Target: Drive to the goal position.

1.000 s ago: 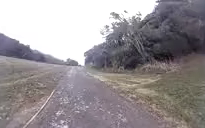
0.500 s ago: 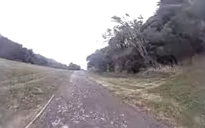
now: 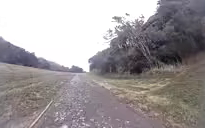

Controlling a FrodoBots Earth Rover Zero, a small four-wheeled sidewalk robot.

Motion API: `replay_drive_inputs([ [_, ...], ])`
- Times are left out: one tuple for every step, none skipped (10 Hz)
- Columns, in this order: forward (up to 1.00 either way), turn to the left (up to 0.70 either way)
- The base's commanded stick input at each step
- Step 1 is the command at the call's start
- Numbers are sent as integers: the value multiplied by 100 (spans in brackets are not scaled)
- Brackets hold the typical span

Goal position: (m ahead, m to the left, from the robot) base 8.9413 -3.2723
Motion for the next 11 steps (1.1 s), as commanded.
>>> replay_drive_inputs([
  [45,27],
  [45,27],
  [45,27],
  [45,27],
  [45,27],
  [45,27],
  [45,27],
  [45,23],
  [45,19],
  [45,0],
  [45,0],
])
